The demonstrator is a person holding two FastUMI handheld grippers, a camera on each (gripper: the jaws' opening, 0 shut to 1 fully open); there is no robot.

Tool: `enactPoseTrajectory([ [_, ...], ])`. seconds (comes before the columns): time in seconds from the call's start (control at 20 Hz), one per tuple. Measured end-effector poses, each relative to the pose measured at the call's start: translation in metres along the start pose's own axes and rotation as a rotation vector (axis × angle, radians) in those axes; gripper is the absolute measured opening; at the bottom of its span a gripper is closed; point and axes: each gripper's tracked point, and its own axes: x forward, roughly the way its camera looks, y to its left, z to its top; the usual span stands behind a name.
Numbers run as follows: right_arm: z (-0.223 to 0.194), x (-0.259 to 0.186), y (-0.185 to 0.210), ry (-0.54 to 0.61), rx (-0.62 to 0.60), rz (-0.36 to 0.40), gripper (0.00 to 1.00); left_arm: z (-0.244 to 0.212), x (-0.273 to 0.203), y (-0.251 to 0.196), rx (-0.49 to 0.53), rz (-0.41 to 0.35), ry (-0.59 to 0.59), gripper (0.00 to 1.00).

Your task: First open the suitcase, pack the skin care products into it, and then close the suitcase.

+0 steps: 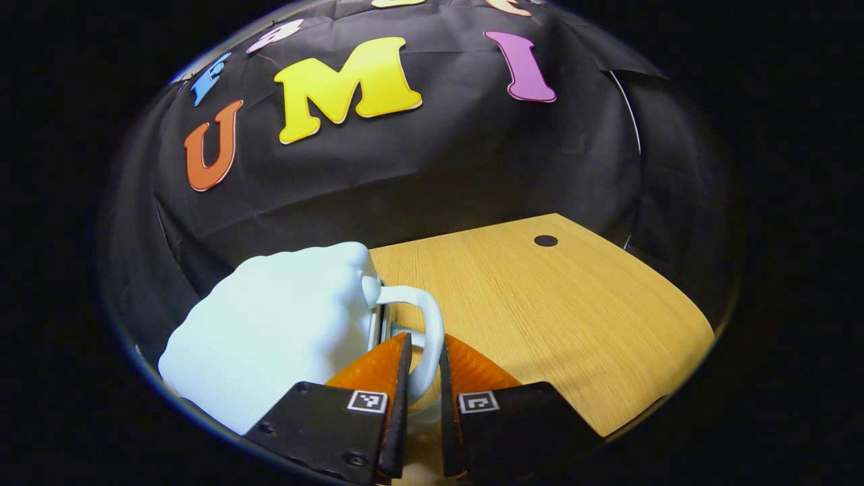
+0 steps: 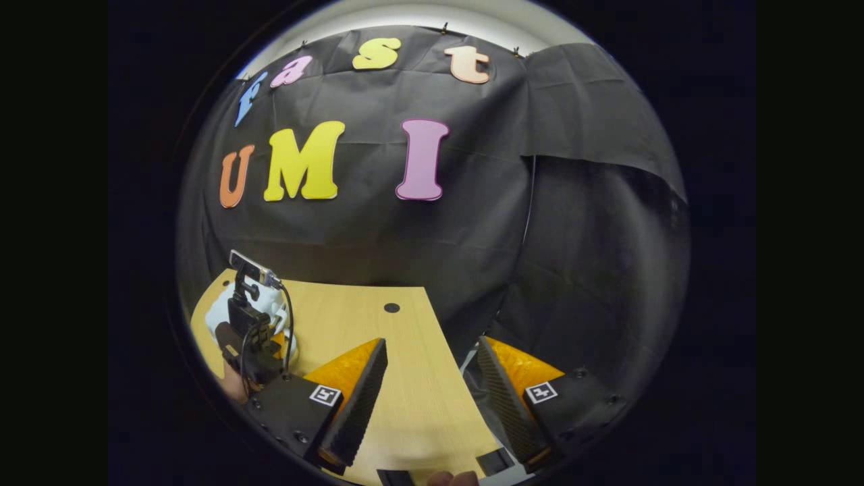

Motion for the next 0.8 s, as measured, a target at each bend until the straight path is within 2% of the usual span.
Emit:
enactPoseTrajectory([
  [0.05, 0.000, 0.000, -0.001, -0.001, 0.001, 0.001, 0.80, -0.002, 0.000, -0.003, 0.006, -0.005, 0.010, 0.26],
  [0.15, -0.001, 0.000, -0.001, 0.003, 0.002, 0.008, 0.80, 0.000, -0.005, -0.010, -0.004, -0.025, 0.003, 0.43],
  [0.2, -0.001, 0.000, -0.002, 0.002, 0.002, 0.007, 0.80, 0.005, -0.009, -0.012, -0.008, -0.029, -0.020, 0.70],
  [0.25, 0.001, 0.000, -0.001, -0.002, 0.007, 0.012, 0.80, 0.009, -0.012, -0.015, -0.010, -0.039, -0.035, 0.73],
  [0.3, 0.003, 0.001, 0.000, -0.010, 0.010, 0.018, 0.80, 0.012, -0.015, -0.016, -0.013, -0.045, -0.046, 0.83],
  [0.4, 0.011, 0.001, 0.003, -0.035, 0.004, 0.031, 0.80, 0.022, -0.029, -0.014, -0.028, -0.054, -0.073, 0.92],
  [0.5, 0.025, 0.002, 0.010, -0.075, 0.006, 0.053, 0.80, 0.040, -0.052, -0.009, -0.089, -0.052, -0.101, 0.95],
  [0.8, 0.073, 0.007, 0.051, -0.218, 0.026, 0.150, 0.80, 0.130, -0.132, 0.033, -0.234, -0.012, -0.255, 0.96],
])
